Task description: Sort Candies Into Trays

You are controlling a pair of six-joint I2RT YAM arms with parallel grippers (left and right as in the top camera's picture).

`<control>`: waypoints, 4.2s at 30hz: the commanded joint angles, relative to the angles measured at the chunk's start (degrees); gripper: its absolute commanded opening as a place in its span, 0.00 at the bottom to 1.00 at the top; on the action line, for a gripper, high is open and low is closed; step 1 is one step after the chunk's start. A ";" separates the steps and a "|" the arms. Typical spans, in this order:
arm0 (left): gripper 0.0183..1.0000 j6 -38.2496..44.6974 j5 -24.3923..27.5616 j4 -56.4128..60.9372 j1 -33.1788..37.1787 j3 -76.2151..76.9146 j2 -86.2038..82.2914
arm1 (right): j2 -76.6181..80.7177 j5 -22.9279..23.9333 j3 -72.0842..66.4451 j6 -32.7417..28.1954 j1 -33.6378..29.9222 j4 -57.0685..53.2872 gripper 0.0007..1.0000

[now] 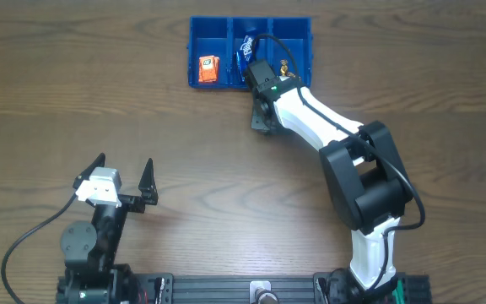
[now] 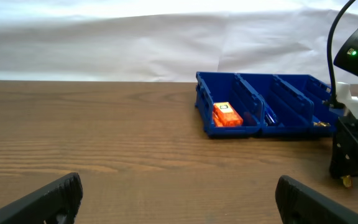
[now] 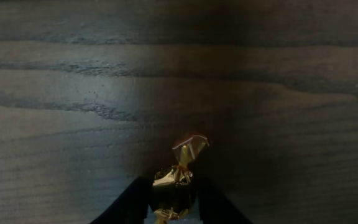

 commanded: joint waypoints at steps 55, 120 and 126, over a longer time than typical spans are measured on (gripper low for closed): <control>1.00 0.85 0.98 -1.81 0.17 -1.16 -0.31 | -3.69 9.27 9.33 -21.18 -9.99 20.74 0.70; 1.00 0.85 0.98 -1.81 0.17 -1.16 -0.31 | -118.20 -17.73 -75.30 -34.07 -32.68 35.21 1.00; 1.00 0.85 0.98 -1.81 0.17 -1.16 -0.31 | -118.20 -17.25 -80.15 -34.05 -29.24 36.04 1.00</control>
